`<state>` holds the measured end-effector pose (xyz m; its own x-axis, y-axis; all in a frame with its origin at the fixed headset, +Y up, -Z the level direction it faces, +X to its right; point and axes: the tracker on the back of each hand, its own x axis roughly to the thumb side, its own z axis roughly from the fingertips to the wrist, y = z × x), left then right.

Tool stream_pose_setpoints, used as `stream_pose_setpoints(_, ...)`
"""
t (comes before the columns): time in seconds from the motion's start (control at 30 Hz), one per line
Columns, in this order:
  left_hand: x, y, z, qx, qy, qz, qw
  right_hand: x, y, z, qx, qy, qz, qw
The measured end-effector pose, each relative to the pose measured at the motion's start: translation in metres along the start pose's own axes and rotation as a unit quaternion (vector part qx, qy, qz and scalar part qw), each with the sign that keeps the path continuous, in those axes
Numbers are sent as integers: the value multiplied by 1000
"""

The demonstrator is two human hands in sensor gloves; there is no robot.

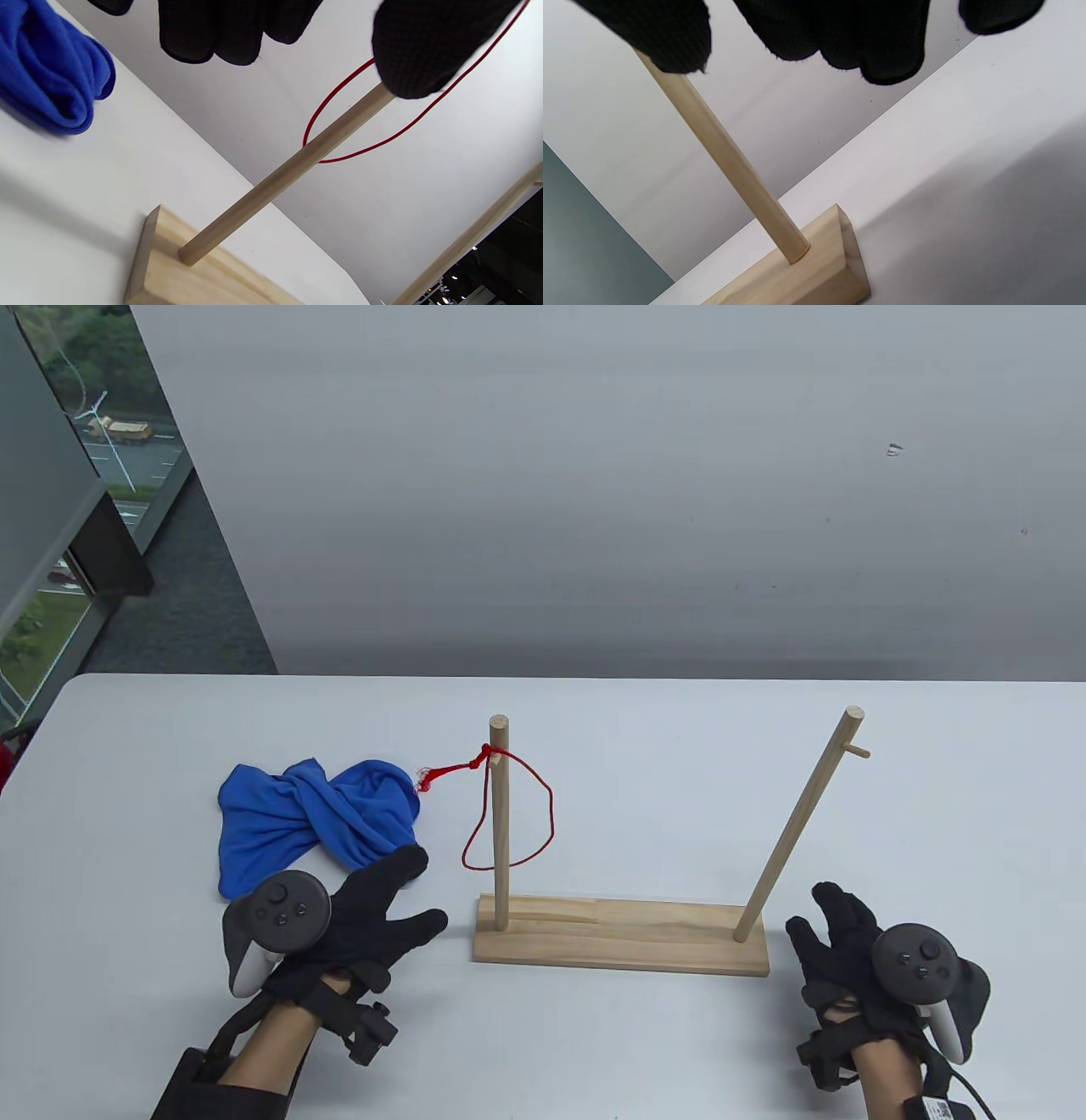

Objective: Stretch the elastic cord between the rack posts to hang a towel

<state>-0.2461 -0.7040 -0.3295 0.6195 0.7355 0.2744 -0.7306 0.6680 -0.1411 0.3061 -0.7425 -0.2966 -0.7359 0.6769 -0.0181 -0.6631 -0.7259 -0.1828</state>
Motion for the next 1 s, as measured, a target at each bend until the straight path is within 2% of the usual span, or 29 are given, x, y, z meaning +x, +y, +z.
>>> stream_pose_setpoints(0.47,-20,-72,-22,-32,79,-30,996,6,-4,1,-18,-40,-36,998)
stream_pose_setpoints(0.67,-22,-85,-32,-28,89,-26,995,11,-10,4,-37,-57,-43,997)
stream_pose_setpoints(1.0,-18,-91,-45,-20,94,-61,994,34,-29,11,-141,-137,-83,977)
